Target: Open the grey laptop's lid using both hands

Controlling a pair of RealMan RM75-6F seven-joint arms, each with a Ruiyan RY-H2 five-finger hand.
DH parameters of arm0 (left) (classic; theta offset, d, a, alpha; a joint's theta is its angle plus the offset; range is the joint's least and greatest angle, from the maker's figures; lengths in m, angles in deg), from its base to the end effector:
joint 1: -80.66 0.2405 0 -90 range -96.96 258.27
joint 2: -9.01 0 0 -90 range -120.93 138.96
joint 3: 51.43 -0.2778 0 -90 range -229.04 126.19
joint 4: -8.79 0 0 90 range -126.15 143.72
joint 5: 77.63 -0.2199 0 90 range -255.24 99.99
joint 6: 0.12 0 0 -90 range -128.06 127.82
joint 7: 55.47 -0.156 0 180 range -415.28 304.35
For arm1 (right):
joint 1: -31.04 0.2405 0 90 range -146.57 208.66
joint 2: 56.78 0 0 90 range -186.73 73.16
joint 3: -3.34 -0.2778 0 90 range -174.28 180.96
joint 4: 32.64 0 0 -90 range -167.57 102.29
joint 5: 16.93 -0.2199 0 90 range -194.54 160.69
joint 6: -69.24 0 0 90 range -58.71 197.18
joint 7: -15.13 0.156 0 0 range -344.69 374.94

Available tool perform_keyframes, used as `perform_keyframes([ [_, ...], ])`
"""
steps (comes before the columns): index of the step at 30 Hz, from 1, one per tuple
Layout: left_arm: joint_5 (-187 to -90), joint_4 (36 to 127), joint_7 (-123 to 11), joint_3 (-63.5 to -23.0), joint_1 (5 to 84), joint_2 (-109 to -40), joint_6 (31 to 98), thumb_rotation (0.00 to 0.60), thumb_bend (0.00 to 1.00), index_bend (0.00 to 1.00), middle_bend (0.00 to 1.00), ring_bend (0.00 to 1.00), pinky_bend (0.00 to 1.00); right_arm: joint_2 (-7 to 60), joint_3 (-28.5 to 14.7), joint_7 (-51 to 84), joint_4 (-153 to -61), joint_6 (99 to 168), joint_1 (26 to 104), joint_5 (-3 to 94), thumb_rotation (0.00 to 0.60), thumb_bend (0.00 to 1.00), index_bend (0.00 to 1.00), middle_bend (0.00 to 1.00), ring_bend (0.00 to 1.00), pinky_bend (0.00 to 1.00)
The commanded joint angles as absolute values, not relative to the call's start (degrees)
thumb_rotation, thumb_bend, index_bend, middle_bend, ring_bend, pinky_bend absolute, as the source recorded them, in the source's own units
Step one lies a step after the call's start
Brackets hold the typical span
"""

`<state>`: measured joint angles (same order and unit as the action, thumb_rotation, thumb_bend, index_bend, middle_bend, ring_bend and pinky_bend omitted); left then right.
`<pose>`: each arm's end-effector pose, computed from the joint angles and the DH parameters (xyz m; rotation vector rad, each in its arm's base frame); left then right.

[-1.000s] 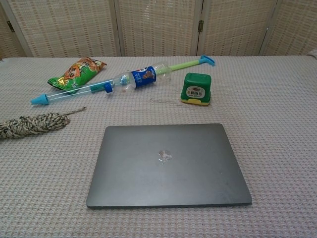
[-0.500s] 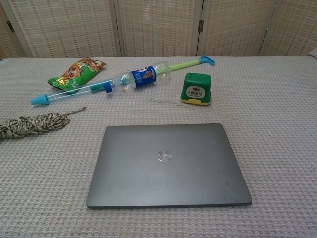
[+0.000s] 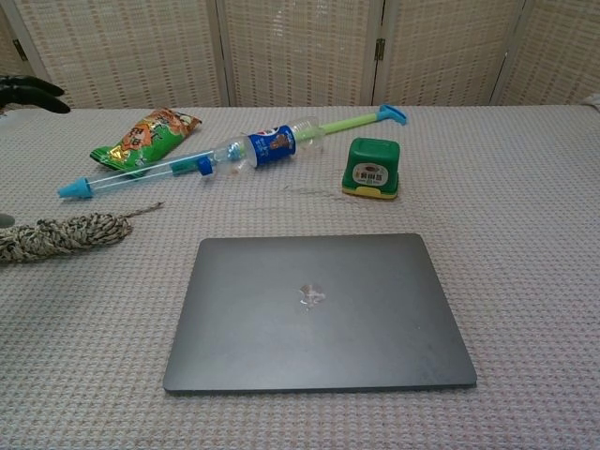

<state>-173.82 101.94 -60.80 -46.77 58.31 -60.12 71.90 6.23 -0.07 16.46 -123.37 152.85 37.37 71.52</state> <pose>-0.2330 0.2782 0.0913 -1.8437 -0.7024 -1.0790 -0.3311 -0.2066 0.1642 1.4494 -0.8621 0.9202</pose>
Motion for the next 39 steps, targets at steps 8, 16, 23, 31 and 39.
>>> perform_keyframes([
  [8, -178.81, 103.24, -60.7, -47.19, 48.29, -67.34, 62.55, 0.6, 0.21, 0.17, 0.1, 0.05, 0.0, 6.27, -0.04, 16.03, -123.52, 151.87, 38.06, 71.5, 0.6, 0.44, 0.0, 0.0, 0.09, 0.0],
  [16, -179.11, 102.26, -62.09, -48.46, 43.92, -73.51, 57.84, 0.6, 0.21, 0.16, 0.1, 0.05, 0.0, 6.53, 0.37, 16.0, -123.17, 151.19, 38.42, 71.76, 0.6, 0.44, 0.0, 0.0, 0.09, 0.0],
  [23, -177.53, 101.2, -66.23, -49.01, 42.22, -78.43, 55.58, 0.6, 0.21, 0.15, 0.1, 0.05, 0.0, 6.86, 0.83, 15.87, -122.95, 150.49, 38.7, 71.94, 0.6, 0.44, 0.0, 0.0, 0.09, 0.0],
  [31, -175.72, 99.85, -69.1, -49.08, 40.22, -83.72, 53.64, 0.6, 0.21, 0.15, 0.1, 0.05, 0.0, 7.34, 1.02, 16.02, -122.52, 149.92, 39.12, 72.03, 0.6, 0.44, 0.0, 0.0, 0.09, 0.0],
  [39, -173.39, 95.49, -70.69, -49.0, 38.51, -88.99, 51.85, 0.6, 0.21, 0.16, 0.11, 0.06, 0.0, 7.6, 1.12, 16.31, -122.2, 149.69, 39.31, 71.94, 0.6, 0.44, 0.0, 0.0, 0.09, 0.0],
])
